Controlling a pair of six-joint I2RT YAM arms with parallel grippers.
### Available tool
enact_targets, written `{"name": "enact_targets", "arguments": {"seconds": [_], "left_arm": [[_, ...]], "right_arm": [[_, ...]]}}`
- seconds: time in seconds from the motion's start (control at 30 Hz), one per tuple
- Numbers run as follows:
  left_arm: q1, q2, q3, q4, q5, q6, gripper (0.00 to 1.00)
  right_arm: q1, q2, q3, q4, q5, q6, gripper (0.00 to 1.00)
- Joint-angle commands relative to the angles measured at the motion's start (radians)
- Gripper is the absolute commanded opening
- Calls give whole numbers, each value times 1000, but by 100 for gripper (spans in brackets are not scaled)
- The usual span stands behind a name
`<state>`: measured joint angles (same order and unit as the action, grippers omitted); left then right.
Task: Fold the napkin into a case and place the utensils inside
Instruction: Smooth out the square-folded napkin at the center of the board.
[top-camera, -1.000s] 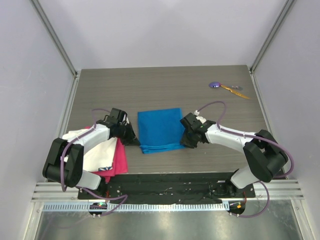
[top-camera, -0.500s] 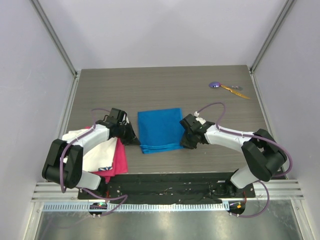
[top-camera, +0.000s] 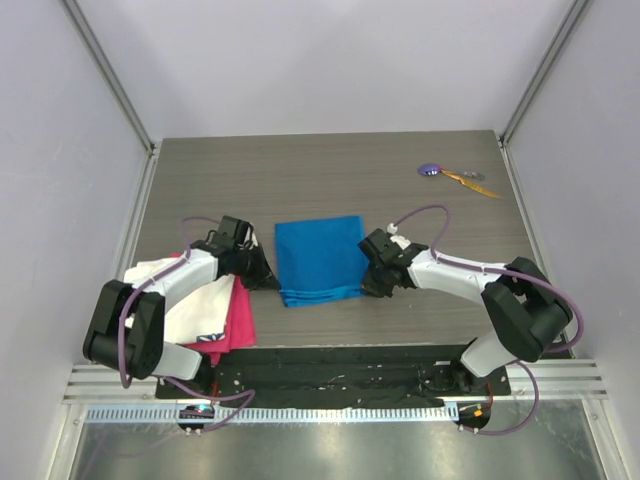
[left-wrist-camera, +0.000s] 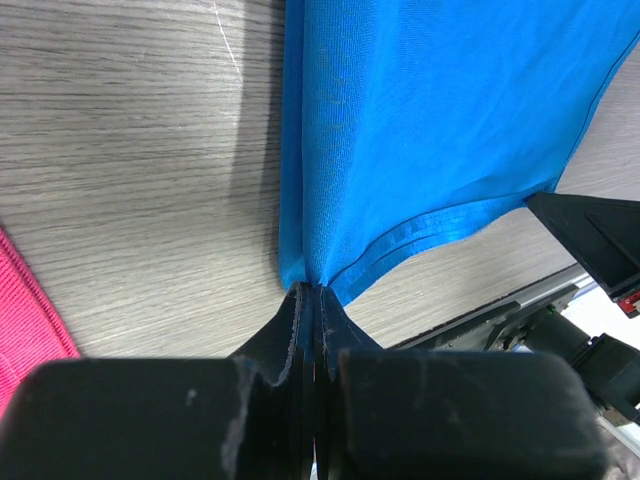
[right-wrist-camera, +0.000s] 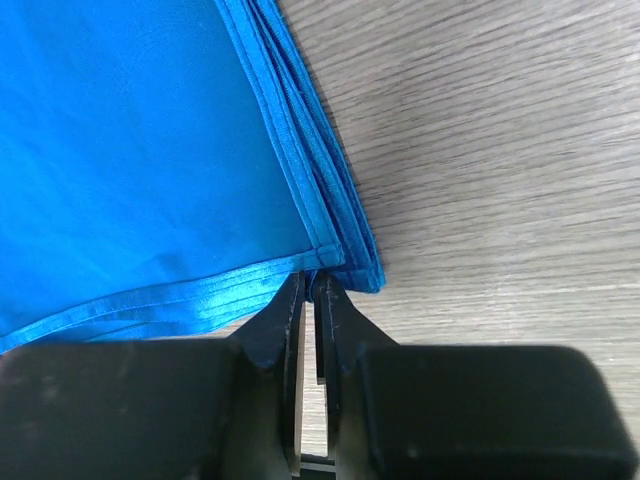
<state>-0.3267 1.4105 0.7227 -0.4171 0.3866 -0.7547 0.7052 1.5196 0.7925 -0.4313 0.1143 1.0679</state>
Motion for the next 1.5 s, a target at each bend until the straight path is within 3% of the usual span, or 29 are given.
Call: {"name": "enact_targets", "arguments": {"seconds": [0.0, 0.17, 0.3, 0.6, 0.93, 1.47], "left_arm": [[5, -38, 23, -8, 18, 9, 0], [5, -44, 52, -31, 11, 17, 0], [5, -42, 93, -42, 24, 15, 0], [3, -28, 176, -72, 60, -6, 0], [-69, -9, 15, 95, 87, -130, 0], [-80, 21, -63, 118, 35, -118, 0]], "right_arm": [[7, -18, 63, -66, 53, -17, 9], [5, -65, 91, -103, 87, -40, 1], [5, -61, 137, -103, 140, -120, 1], [-27, 1, 413, -221, 272, -324, 1], [-52, -70, 241, -190, 254, -312, 1], [-67, -10, 140, -87, 179, -302, 1]]}}
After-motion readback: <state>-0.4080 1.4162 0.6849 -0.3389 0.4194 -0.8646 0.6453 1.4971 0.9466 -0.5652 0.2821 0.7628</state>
